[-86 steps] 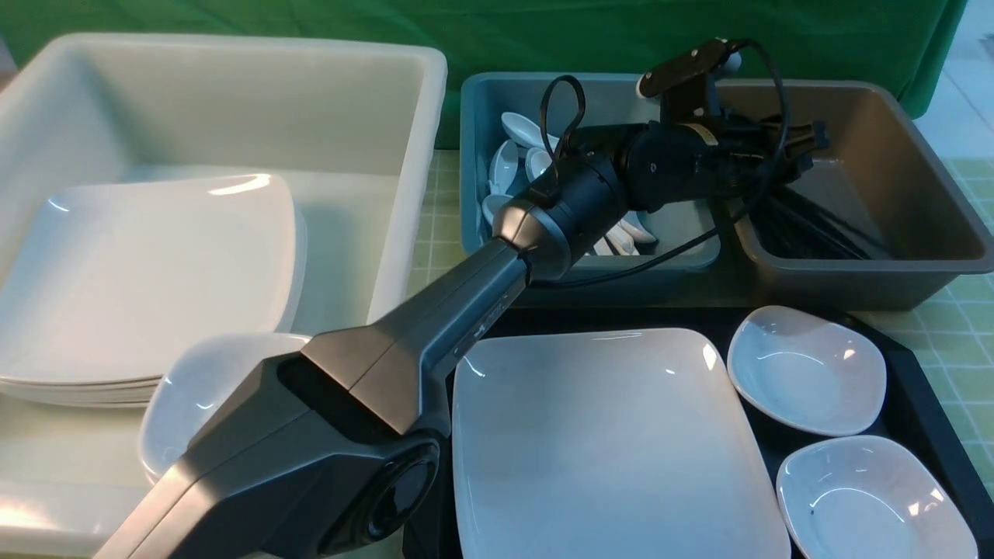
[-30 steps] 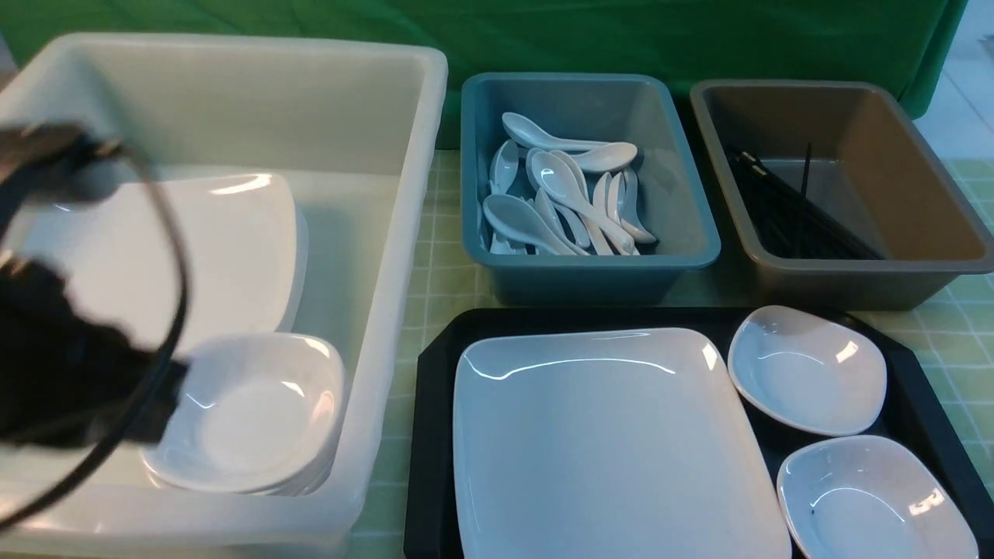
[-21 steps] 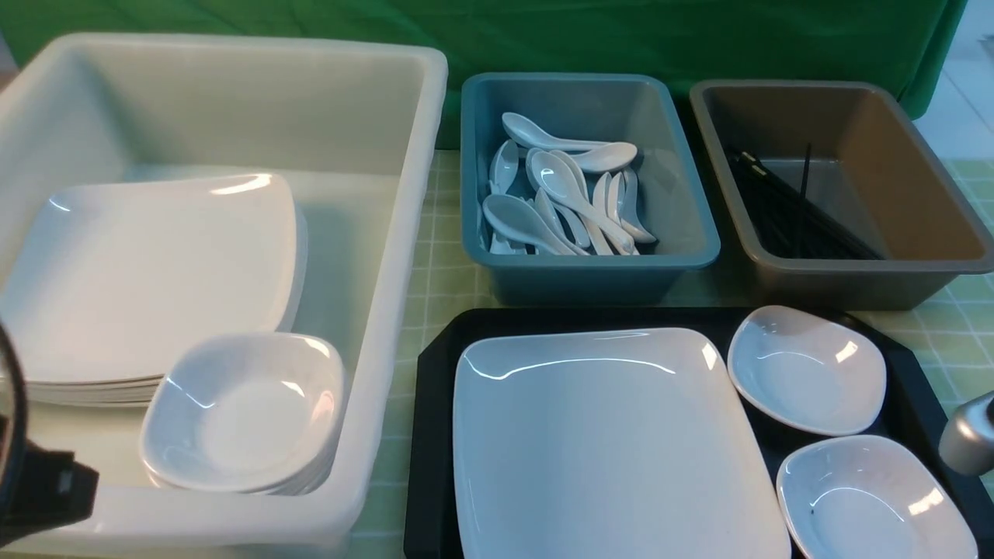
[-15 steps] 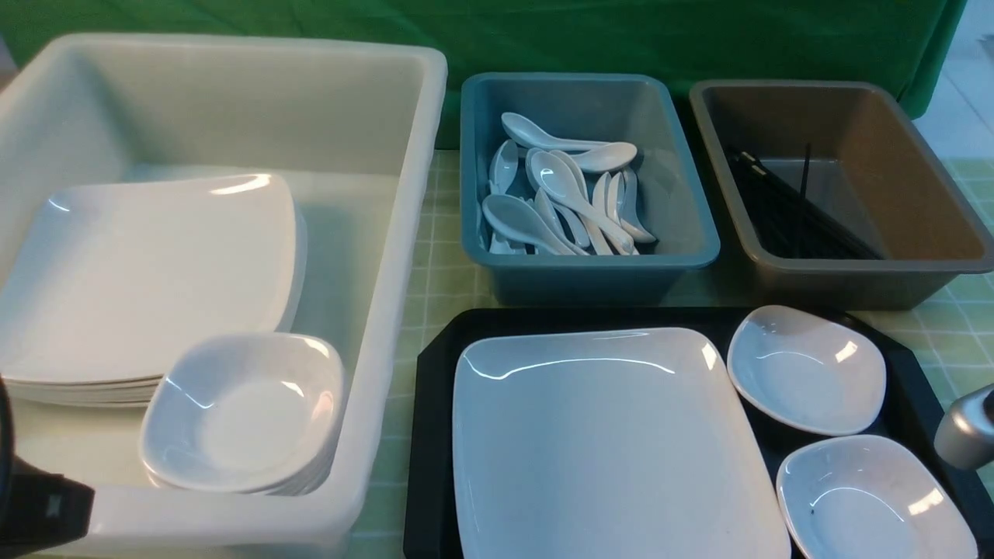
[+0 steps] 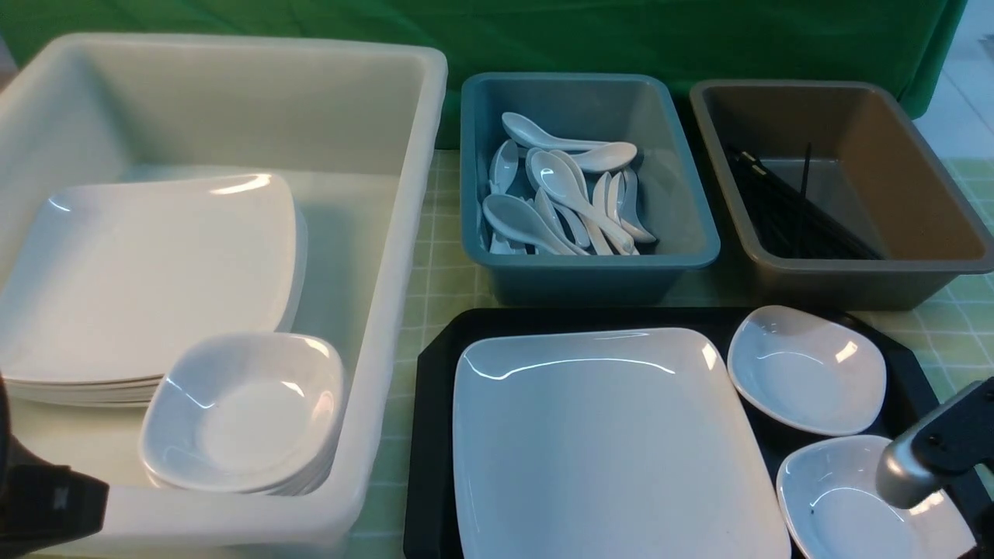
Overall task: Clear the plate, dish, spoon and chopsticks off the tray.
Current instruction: Use the right arm to grab a small plate from the dinner plate
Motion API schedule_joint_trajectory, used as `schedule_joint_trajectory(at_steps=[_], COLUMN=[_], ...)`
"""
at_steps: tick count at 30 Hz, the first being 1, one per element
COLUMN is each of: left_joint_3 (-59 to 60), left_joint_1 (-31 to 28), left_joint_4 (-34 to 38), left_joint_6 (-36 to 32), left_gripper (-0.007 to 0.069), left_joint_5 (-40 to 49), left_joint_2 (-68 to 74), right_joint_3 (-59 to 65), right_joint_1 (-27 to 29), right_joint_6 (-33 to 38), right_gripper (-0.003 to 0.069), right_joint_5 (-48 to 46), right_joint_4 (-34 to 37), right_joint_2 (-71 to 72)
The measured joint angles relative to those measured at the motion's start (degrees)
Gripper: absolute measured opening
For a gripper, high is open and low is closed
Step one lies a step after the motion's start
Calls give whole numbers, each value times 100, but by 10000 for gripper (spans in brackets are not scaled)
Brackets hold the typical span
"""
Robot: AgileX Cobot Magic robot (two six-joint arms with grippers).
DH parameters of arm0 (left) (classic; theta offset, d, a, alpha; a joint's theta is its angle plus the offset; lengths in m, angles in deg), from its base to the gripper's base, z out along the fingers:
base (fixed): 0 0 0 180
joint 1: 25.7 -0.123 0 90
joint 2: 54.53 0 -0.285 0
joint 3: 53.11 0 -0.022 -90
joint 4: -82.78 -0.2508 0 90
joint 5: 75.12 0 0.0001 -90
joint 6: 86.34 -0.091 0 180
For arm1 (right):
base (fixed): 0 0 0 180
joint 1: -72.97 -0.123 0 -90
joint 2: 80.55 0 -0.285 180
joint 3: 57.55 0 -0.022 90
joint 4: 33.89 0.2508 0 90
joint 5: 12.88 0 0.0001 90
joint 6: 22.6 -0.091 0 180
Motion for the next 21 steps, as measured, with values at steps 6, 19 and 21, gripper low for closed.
schedule_joint_trajectory(at_steps=[6, 19, 21], left_joint_3=[0, 0, 0], left_joint_1=[0, 0, 0], left_joint_4=[18, 20, 26], left_joint_6=[-6, -94, -129], left_gripper=[-11, -11, -11], left_joint_5=[-17, -17, -17], left_joint_2=[0, -5, -11], right_joint_3=[0, -12, 7], right_joint_1=[-775, -1393, -1393], right_joint_6=[-72, -879, -977], right_gripper=[404, 391, 352], right_joint_5=[681, 1337, 1375], right_joint_4=[-733, -2384, -2563], right_joint_2=[-1090, -2757, -2981])
